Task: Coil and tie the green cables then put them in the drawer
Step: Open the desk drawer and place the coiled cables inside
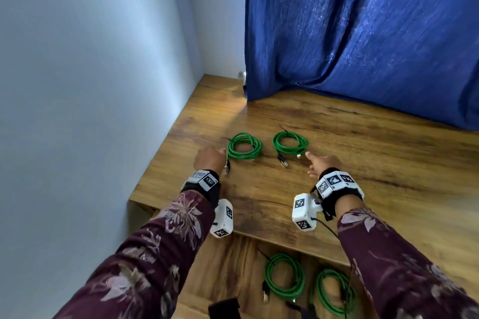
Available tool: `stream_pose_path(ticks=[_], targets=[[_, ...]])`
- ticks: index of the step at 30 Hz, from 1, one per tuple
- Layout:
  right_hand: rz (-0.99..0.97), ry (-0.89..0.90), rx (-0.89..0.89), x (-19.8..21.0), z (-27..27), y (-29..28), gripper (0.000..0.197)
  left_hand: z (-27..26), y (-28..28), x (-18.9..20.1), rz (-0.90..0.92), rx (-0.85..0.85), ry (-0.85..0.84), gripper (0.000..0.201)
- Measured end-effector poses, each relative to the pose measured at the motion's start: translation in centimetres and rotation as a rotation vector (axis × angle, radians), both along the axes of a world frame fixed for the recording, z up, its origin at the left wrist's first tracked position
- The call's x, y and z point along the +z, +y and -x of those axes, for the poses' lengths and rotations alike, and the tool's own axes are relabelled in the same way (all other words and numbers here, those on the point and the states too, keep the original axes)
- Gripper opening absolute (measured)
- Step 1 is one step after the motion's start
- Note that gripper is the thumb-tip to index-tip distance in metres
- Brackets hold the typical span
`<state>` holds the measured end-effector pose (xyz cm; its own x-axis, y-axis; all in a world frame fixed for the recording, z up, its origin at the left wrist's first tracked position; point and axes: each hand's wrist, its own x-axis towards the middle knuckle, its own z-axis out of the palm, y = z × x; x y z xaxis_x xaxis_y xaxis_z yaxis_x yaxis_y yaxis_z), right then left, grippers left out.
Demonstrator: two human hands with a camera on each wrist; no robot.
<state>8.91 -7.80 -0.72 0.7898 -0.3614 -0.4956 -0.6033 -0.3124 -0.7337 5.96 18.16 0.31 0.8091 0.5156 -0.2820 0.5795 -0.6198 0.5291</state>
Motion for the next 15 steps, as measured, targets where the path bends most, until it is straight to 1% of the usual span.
stream_pose_path(ticks=[3,7,10,13,15], targets=[[-0.016,0.033,-0.034,-0.8,-2.0,0.9,0.047,-2.3,0.5,-0.7,0.033,-0.028,0.015,0.039],[-0.078,0.071,-0.07,-1.7,-3.8,2.1,0.043,-4.5,0.8,-1.2,0.096,-0.067,0.051,0.038],[-0.059,0.108,-0.094,-1.9,-4.8,2.6,0.042,-5.6,0.9,-1.6,0.133,-0.095,0.066,0.032],[-0.044,0.14,-0.105,-2.4,-5.4,2.7,0.045,-6.4,1.3,-2.2,0.142,-0.089,0.082,0.033],[0.0,0.138,-0.108,-2.6,-5.7,2.6,0.042,-6.6,1.4,-2.5,0.158,-0.079,0.084,0.03]])
